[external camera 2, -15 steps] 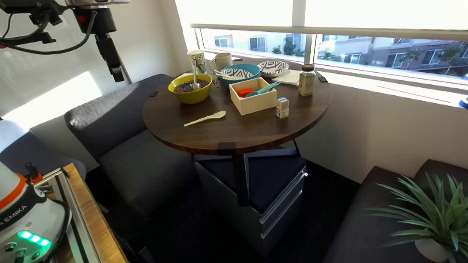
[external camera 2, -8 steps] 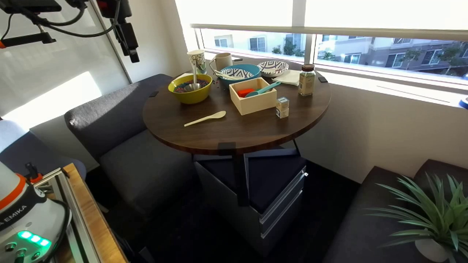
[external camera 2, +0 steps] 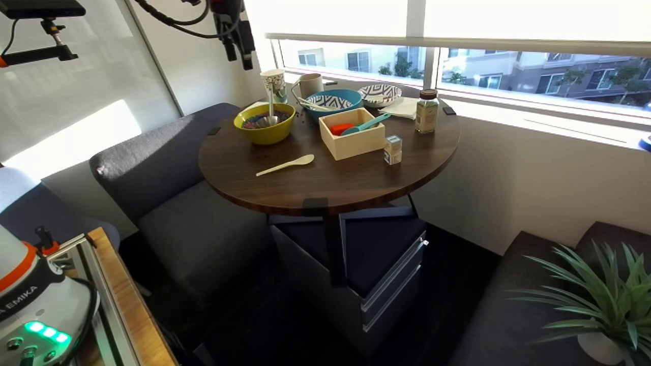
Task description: Remove the spoon from the blue bowl
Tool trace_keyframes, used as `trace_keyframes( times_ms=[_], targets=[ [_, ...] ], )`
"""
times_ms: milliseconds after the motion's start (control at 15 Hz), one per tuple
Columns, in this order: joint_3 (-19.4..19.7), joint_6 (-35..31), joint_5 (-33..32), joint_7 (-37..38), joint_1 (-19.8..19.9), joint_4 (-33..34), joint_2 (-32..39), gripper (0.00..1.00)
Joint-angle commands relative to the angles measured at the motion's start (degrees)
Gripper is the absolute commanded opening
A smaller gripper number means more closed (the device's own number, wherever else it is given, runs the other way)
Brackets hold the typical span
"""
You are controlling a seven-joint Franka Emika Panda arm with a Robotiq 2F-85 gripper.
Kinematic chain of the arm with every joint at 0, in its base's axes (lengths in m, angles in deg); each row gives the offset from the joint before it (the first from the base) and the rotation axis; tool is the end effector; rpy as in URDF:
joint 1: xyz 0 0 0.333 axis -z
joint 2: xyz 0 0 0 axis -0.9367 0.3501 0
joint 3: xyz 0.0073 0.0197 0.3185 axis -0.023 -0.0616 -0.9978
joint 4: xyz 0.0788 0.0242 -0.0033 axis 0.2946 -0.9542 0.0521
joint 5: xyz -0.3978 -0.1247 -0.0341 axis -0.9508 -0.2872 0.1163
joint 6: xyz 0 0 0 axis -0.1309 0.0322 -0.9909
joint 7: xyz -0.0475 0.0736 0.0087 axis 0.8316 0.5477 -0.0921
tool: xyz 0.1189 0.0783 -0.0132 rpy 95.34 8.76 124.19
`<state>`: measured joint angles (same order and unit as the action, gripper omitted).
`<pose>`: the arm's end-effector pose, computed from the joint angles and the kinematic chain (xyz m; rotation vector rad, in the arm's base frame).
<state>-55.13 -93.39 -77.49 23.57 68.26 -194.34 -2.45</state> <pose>0.5891 0.0510 0.4444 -3.0444 0.1870 0.0193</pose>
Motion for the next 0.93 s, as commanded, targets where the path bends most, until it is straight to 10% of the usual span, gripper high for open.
trace_keyframes(
  times_ms=[0,867],
  targets=[
    [2.2,-3.1,2.6,-6.1,1.7,7.6,7.4,1.0],
    [2.8,-9.4,3.6,-4.6,2.1,10.3,12.2,1.0]
  ],
)
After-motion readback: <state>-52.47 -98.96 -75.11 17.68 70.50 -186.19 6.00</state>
